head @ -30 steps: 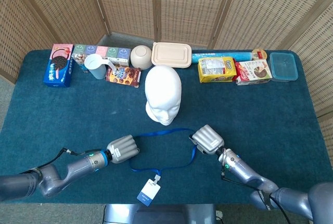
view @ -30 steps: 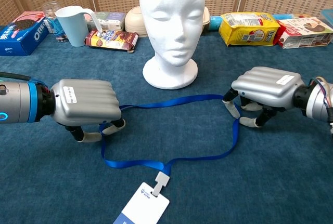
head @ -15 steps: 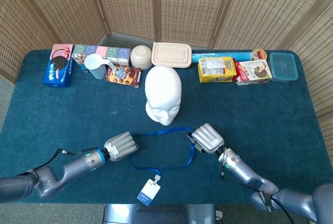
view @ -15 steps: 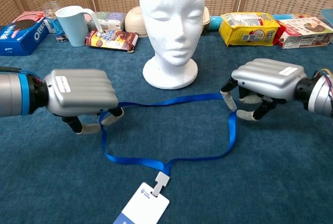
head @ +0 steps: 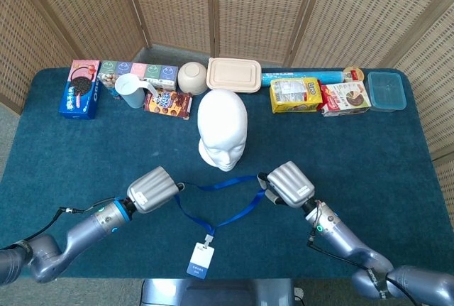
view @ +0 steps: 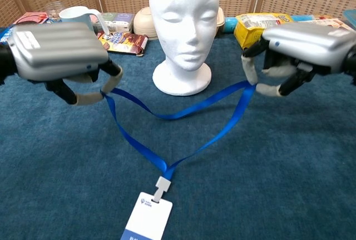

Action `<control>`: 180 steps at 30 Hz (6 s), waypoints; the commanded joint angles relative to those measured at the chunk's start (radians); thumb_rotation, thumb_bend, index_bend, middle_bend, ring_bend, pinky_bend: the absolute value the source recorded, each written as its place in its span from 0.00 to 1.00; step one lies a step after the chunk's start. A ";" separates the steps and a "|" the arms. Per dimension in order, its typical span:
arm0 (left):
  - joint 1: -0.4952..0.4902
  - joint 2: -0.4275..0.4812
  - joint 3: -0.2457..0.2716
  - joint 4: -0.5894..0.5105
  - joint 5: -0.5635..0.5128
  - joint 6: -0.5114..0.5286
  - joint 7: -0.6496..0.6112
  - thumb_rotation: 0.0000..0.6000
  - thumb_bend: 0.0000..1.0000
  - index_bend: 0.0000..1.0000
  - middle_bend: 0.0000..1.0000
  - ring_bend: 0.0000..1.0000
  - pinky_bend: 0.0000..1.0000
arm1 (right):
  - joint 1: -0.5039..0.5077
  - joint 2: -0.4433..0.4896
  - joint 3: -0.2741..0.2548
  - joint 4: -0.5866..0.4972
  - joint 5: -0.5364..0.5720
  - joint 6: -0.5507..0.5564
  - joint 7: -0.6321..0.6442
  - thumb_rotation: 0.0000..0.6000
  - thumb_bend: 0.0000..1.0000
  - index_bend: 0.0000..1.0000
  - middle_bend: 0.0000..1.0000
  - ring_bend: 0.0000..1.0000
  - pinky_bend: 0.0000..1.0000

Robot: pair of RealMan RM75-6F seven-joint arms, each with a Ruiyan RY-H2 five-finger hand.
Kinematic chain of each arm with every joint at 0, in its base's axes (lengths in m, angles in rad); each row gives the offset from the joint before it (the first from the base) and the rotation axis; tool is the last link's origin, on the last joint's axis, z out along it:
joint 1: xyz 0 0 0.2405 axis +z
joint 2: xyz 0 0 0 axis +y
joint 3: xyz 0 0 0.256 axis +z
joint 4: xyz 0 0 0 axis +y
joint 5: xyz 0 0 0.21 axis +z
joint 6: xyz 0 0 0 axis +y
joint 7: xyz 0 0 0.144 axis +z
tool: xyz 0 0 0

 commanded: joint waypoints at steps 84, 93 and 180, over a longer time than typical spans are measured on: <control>-0.010 0.280 -0.383 -0.325 -0.155 0.226 0.013 0.94 0.47 0.61 1.00 1.00 1.00 | 0.081 0.391 0.350 -0.191 0.175 0.044 0.423 1.00 0.50 0.80 1.00 1.00 1.00; -0.018 0.264 -0.392 -0.290 -0.170 0.241 0.038 0.95 0.48 0.61 1.00 1.00 1.00 | 0.129 0.369 0.375 -0.153 0.226 0.006 0.399 1.00 0.50 0.80 1.00 1.00 1.00; -0.170 0.174 -0.386 -0.084 -0.337 0.120 0.121 0.94 0.48 0.61 1.00 1.00 1.00 | 0.321 0.194 0.401 0.176 0.356 -0.111 0.317 1.00 0.47 0.81 1.00 1.00 1.00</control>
